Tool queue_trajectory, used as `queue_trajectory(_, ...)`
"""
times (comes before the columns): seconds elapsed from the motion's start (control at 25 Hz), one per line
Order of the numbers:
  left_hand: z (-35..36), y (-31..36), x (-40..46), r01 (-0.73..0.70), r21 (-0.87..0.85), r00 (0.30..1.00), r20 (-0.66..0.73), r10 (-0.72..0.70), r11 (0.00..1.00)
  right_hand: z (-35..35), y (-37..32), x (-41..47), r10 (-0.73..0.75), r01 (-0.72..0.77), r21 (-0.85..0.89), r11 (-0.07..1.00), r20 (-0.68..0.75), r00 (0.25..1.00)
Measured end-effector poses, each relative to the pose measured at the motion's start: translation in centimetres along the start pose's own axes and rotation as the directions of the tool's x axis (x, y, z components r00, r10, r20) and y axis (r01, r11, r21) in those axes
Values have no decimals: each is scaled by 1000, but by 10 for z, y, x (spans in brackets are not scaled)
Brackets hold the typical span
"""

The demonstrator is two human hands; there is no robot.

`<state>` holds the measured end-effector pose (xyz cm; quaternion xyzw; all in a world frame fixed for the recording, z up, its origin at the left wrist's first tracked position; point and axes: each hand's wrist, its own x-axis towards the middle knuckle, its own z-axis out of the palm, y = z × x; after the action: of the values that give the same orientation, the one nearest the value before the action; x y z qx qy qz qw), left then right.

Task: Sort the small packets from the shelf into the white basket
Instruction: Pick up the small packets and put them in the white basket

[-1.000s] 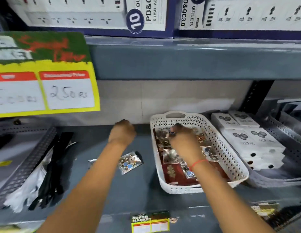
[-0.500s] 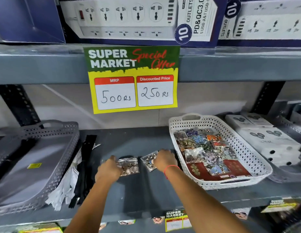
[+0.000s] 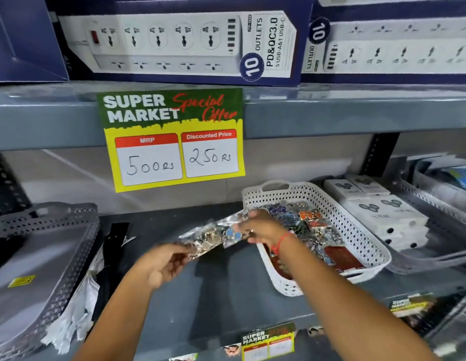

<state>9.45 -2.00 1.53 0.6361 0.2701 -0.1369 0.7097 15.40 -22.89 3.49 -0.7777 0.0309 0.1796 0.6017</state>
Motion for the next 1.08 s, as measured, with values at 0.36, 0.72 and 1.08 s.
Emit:
queue_trajectory(0.36,173,19,-15,-176,443,972,219,84,879,-193,47,-30,136,-233,-226,946,-376,916)
queue_trajectory(0.72,225,2,12,-131,865,987,66,150,483,-195,88,-3,83,-352,-746,565,-373,924)
queue_trajectory(1.08,212,18,6,-175,970,928,104,358,171,-193,35,-16,-140,-288,-900,327,-347,927)
